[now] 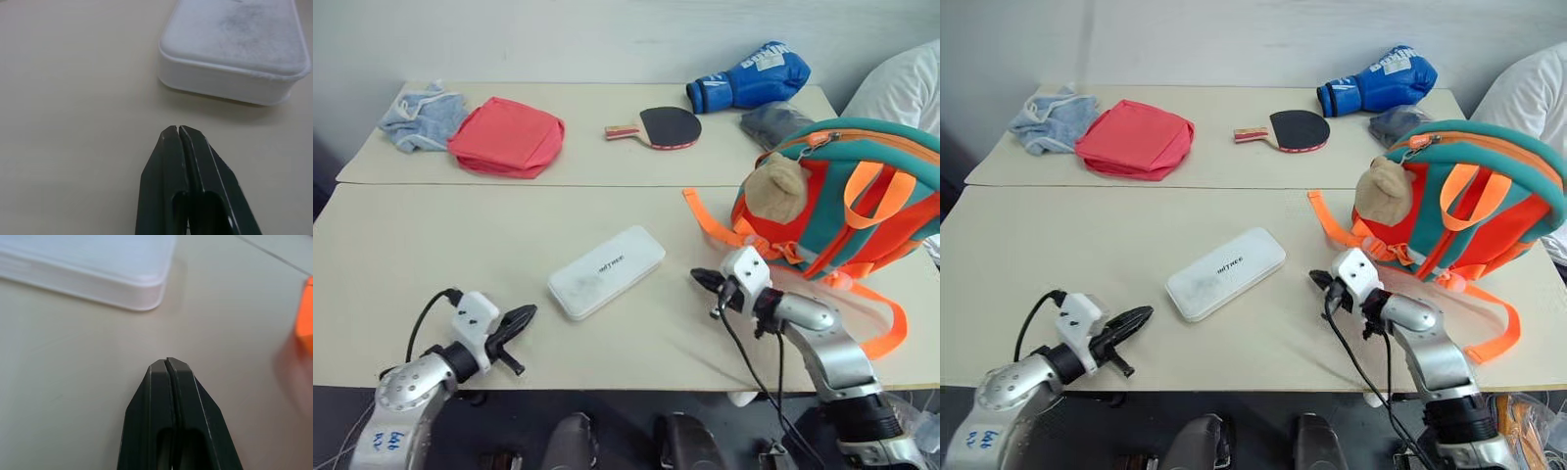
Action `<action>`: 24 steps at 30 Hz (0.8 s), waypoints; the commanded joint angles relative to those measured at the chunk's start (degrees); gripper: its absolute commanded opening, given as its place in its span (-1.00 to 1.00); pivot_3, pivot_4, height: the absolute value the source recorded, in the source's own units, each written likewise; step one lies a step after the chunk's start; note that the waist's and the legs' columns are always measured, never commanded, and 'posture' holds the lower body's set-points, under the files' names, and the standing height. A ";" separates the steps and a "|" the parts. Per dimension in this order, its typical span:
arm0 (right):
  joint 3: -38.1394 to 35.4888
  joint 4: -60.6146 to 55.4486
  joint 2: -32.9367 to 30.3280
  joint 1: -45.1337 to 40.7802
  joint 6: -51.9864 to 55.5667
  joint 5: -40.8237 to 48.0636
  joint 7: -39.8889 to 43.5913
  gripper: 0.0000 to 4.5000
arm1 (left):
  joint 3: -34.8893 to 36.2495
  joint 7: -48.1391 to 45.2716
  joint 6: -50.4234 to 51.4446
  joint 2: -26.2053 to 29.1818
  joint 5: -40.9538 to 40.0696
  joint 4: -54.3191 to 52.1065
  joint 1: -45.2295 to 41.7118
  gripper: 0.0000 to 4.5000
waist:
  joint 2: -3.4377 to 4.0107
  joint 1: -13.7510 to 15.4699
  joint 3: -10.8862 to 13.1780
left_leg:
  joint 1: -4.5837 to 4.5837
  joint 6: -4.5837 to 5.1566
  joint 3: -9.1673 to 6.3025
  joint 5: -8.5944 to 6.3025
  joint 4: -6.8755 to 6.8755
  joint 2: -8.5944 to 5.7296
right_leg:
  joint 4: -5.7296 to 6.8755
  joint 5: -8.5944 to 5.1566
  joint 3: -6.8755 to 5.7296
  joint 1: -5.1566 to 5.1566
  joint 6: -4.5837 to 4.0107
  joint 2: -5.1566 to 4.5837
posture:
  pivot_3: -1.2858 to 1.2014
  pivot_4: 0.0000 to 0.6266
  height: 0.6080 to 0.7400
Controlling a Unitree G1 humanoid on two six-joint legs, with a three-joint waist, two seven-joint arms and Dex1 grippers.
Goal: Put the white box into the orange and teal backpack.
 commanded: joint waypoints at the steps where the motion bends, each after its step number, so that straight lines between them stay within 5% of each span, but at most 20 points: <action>1: -0.08 3.03 2.76 -2.53 -0.82 -5.28 -8.48 -1.00 | -0.92 3.76 4.86 -2.25 -1.69 -3.81 -0.60 -0.99 | -0.01 0.03 -0.01 | -0.01 -0.03 0.00 0.02 0.01 0.00 | 0.01 0.00 0.00 -0.02 0.00 0.01 | 0.03 -0.52 1.00; 11: 3.44 18.27 10.96 -12.98 -9.56 -9.26 -12.24 -1.00 | -0.98 9.47 7.54 -7.46 -2.52 -3.61 -5.93 -0.99 | -0.06 -0.18 -0.03 | 0.00 -0.14 0.07 0.11 0.02 0.00 | 0.32 0.00 0.04 -0.13 0.00 0.05 | 0.03 -0.52 1.00; 17: 5.53 24.97 12.86 -17.11 -14.91 -7.84 -5.22 -1.00 | -2.33 9.45 8.44 -7.13 -2.32 -1.97 -7.86 -0.99 | -0.06 0.05 -0.03 | -0.06 -0.16 0.17 0.15 0.05 0.02 | 0.51 0.00 0.04 -0.25 0.00 0.06 | 0.03 -0.52 1.00; 24: 6.19 18.16 9.02 -13.78 -13.02 -5.13 4.66 -1.00 | -2.86 8.59 8.47 -6.45 -2.51 -1.98 -7.99 -0.99 | -0.06 0.06 -0.04 | -0.06 -0.13 0.14 0.15 0.04 0.02 | 0.49 0.00 0.02 -0.22 0.00 0.03 | 0.03 -0.52 1.00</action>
